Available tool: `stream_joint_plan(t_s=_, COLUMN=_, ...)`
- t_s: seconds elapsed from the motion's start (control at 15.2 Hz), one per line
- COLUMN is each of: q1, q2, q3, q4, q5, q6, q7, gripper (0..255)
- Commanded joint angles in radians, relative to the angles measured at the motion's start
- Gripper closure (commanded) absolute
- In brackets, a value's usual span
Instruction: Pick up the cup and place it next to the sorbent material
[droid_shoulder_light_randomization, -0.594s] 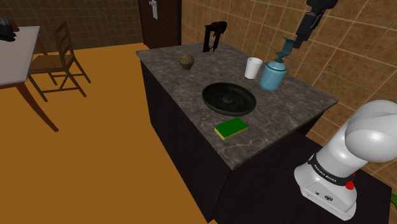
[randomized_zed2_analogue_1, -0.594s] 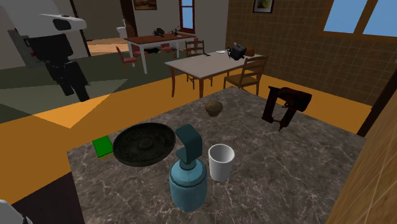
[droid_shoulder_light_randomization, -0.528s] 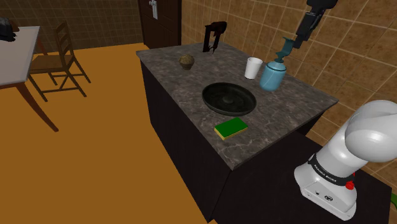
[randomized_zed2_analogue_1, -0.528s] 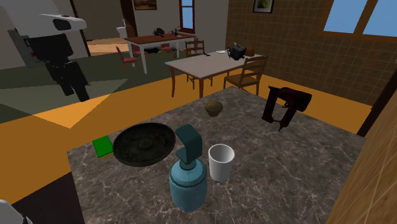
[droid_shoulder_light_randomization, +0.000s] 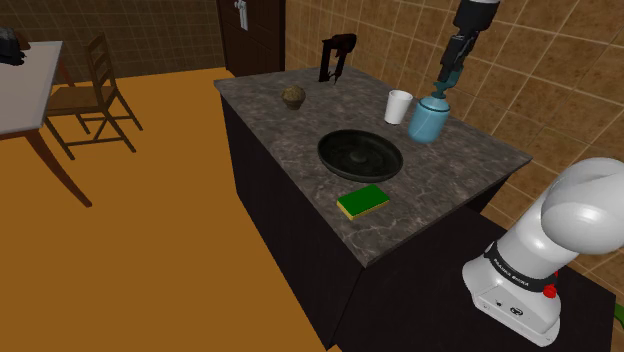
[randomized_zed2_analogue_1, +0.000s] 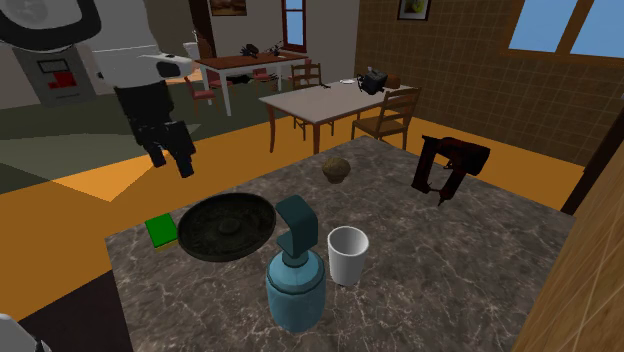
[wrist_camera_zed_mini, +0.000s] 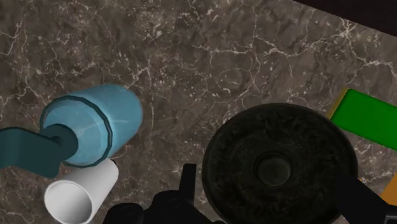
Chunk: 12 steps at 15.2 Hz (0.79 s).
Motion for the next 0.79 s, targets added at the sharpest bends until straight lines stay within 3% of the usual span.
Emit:
stream_joint_plan(t_s=0.0, q1=-0.005, q2=0.062, q3=-0.029, q4=0.011, q5=-0.01, q6=0.052, q7=-0.027, gripper=0)
stream_joint_plan(t_s=0.73, q1=-0.023, q2=0.441, q3=-0.158, q4=0.177, q5=0.015, q6=0.257, q7=-0.181, gripper=0)
